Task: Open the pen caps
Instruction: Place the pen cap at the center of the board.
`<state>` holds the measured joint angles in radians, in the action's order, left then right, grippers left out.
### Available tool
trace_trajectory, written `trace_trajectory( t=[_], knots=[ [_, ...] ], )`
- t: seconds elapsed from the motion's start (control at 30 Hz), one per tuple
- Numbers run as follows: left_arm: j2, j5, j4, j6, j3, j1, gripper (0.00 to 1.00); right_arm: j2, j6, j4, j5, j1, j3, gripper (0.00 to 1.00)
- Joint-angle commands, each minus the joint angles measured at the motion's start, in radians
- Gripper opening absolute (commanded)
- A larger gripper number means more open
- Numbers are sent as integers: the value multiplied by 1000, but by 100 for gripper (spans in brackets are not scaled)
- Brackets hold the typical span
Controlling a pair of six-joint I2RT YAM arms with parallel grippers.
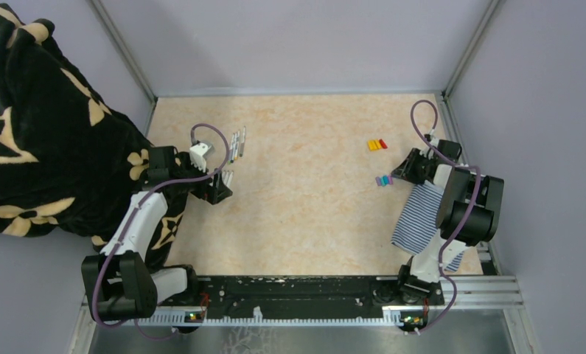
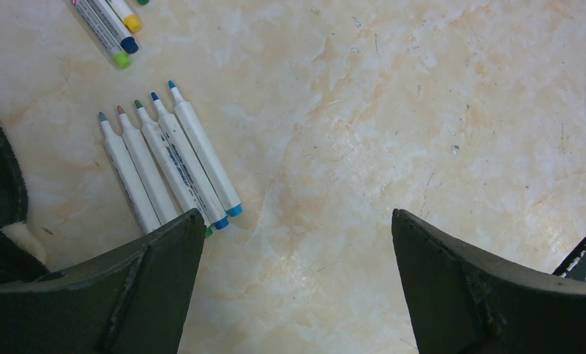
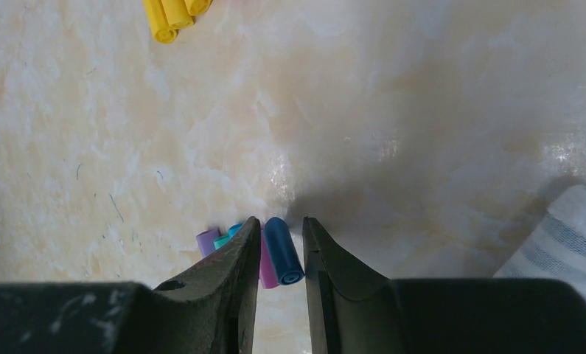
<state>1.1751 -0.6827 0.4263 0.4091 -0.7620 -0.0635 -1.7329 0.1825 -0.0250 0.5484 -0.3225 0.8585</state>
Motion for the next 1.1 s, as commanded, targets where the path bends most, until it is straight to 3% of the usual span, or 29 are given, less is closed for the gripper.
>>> trace_trajectory(
  t=[0.0, 0.87, 1.07],
  knots=[
    [-19, -26, -3, 20, 11, -7, 100, 19, -17, -18, 13, 9, 14, 28],
    [-19, -29, -6, 23, 16, -7, 100, 62, -35, -60, 2, 7, 16, 34],
    [-38, 0, -7, 17, 1, -8, 100, 133, -68, -79, -30, 8, 26, 44]
  ],
)
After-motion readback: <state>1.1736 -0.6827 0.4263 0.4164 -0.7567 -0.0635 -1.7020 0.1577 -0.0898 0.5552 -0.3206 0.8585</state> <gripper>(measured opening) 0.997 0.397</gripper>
